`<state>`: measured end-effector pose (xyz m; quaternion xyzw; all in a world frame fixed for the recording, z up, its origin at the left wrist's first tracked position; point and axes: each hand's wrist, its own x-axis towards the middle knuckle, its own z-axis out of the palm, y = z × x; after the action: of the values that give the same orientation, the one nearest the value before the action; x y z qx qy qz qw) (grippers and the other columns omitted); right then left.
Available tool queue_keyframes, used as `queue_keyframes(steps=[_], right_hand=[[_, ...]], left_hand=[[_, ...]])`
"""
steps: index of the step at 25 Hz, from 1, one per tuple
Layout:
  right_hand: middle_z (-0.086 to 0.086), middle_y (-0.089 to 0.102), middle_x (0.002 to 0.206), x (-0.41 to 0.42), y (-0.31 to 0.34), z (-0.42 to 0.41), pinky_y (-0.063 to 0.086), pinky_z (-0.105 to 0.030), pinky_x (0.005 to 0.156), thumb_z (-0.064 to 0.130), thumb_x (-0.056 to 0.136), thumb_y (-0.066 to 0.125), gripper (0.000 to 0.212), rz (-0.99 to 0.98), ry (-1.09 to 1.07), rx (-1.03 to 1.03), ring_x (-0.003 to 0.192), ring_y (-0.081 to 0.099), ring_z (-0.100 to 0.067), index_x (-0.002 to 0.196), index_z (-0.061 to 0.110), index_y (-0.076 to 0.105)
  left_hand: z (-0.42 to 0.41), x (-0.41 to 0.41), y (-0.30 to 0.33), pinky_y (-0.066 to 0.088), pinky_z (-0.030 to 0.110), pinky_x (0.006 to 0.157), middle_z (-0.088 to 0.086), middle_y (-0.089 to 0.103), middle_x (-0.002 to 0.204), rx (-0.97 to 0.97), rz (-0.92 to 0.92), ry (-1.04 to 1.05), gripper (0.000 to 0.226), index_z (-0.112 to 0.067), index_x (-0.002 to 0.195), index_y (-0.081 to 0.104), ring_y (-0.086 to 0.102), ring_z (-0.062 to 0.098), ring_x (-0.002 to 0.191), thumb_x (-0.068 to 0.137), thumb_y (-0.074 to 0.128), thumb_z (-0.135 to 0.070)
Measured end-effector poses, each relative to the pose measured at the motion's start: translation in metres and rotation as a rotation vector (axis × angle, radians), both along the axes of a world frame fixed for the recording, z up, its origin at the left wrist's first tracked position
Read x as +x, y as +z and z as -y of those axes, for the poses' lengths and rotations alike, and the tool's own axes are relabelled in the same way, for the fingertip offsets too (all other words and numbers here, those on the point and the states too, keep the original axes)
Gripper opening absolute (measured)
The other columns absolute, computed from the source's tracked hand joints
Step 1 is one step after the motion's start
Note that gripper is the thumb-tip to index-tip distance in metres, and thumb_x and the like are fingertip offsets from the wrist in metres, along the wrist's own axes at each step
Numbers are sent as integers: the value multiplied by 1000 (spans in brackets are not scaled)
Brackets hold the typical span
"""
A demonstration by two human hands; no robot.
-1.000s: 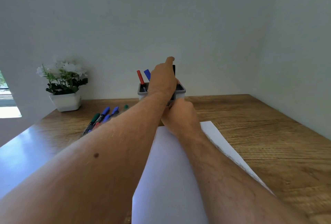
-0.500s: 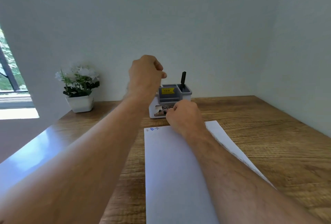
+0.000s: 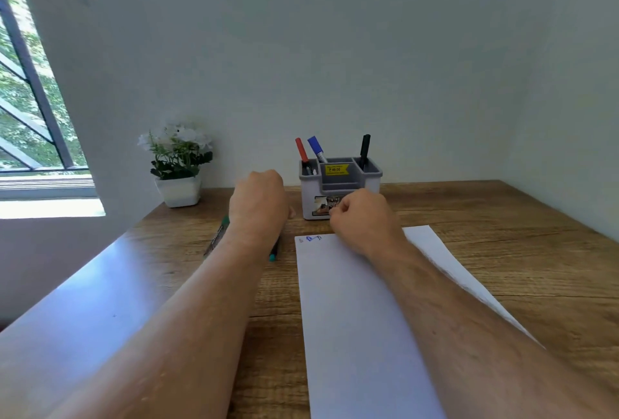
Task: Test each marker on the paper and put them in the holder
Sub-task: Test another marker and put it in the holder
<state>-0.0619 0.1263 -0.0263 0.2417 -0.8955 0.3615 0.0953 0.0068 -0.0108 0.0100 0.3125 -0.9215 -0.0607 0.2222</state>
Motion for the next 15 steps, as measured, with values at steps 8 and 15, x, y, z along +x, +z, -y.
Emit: queue_keyframes(steps=[8,15], right_hand=[[3,62,69,-3,-4,3,47,-23,62,26,88,65,20,-3,22,-31,69,61,-10,70,17,65],[3,63,67,-5,-4,3,44,-21,56,26,88,65,23,-5,20,-33,67,61,-9,66,19,65]], left_hand=[[-2,-10,-10,46,35,60,4,44,64,-16,82,33,44,-16,70,43,53,23,68,75,82,-34],[2,-6,-10,50,37,65,13,66,96,-79,88,45,26,-13,98,59,62,27,81,84,74,-27]])
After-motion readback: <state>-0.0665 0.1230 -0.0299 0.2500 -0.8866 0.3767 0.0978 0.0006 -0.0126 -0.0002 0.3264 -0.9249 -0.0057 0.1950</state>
